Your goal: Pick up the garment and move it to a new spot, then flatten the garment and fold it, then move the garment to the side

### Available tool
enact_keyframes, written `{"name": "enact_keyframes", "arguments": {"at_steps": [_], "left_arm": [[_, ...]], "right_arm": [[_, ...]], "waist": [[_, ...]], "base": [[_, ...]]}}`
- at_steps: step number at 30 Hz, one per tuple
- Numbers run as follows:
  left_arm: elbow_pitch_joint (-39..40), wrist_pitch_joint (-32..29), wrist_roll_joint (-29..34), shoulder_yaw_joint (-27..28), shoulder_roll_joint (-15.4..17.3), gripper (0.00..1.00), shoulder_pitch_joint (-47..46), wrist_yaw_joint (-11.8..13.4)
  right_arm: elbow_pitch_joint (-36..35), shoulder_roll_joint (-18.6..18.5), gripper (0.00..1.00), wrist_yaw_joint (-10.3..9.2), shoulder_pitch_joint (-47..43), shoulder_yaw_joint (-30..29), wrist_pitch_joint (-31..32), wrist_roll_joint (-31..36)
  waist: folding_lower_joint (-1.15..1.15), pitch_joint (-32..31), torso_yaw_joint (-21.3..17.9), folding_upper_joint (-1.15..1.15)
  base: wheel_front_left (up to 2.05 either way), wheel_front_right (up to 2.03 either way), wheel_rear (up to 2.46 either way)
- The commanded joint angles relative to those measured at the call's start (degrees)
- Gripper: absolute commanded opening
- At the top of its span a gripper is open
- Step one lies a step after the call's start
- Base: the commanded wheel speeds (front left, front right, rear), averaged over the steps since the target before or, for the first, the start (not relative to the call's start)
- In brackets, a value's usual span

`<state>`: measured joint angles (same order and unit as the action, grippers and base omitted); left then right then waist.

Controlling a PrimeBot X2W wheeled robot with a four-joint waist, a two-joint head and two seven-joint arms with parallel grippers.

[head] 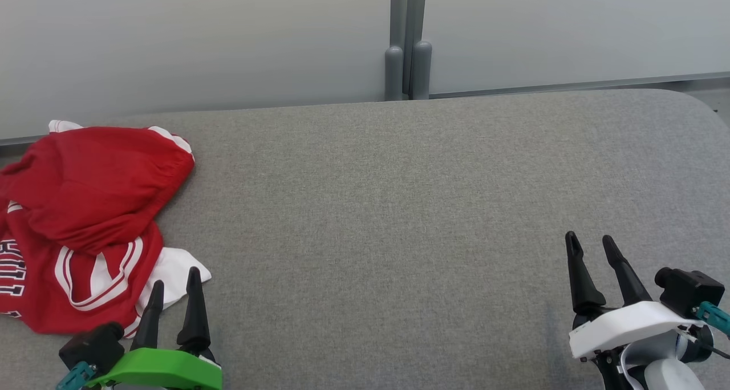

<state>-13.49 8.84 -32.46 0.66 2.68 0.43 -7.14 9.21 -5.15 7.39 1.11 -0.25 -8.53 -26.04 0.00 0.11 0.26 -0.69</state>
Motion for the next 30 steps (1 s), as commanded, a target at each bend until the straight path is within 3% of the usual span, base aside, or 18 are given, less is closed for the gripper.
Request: {"name": "enact_keyframes", "arguments": {"at_steps": [1,30], "left_arm": [[0.3,0.6,1.9,-0.1,0.6,1.00,0.3,-0.4],[-3.4,4.2,16.3,0.7,1.2,1.00,1.9,-0.4]], "right_arm": [[-0.7,-0.7,1.00,0.14,-0.3,0.1,-0.7,2.0],[-0.6,-2.7,1.00,0.11,-1.5,0.9,-4.4,13.7]], "waist": [[0.00,0.0,0.0,0.41],[0.00,-0.2,0.1,0.56]], "base": [[0.00,0.00,0.00],[0.00,0.00,0.00]]}}
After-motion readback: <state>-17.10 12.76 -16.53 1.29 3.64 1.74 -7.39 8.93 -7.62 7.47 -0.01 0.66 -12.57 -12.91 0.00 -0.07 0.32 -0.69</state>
